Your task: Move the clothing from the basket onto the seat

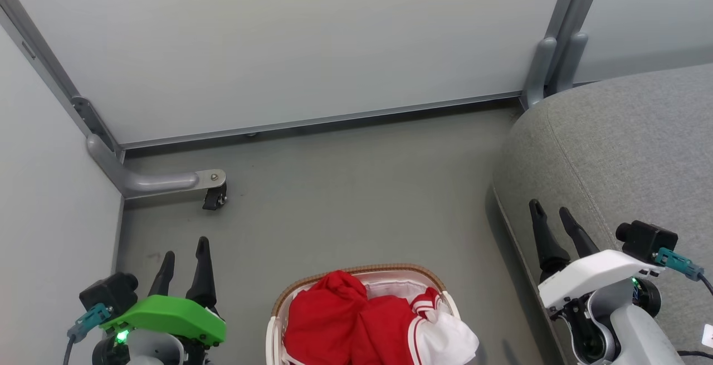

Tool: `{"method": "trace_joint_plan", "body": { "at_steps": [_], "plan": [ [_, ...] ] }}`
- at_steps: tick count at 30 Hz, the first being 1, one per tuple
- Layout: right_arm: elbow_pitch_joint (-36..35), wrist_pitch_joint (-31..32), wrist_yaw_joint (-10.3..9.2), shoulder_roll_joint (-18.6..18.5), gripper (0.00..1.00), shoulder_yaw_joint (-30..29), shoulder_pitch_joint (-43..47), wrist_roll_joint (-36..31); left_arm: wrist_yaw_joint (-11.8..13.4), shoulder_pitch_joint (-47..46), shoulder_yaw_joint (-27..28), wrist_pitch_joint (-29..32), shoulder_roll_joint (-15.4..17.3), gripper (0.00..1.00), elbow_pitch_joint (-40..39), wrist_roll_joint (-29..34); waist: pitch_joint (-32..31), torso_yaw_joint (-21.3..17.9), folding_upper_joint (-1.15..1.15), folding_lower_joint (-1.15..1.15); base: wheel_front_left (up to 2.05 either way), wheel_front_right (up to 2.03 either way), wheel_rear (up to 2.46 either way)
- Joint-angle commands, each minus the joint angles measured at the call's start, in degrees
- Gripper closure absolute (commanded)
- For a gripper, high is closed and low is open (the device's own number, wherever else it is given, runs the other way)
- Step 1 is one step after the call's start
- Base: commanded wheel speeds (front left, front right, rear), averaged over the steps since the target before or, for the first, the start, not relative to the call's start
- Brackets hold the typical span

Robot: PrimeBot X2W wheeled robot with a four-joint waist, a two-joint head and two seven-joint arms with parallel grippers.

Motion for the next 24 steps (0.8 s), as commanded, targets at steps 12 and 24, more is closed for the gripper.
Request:
{"method": "trace_joint_plan", "body": {
  "at_steps": [12,24],
  "plan": [
    [1.8,-2.3,0.02,0.8,0.00,-0.2,-0.6,-9.8,0.5,-0.7,0.9,-2.3,-1.1,0.00,1.4,7.5,0.2,0.1,0.00,0.00,0.00,0.00,0.00],
    [2.3,-4.0,0.02,1.3,0.00,0.0,0.5,-16.5,0.1,0.6,2.3,-4.0,-1.8,0.00,2.3,13.3,0.0,-0.1,0.00,0.00,0.00,0.00,0.00]
  ]
}}
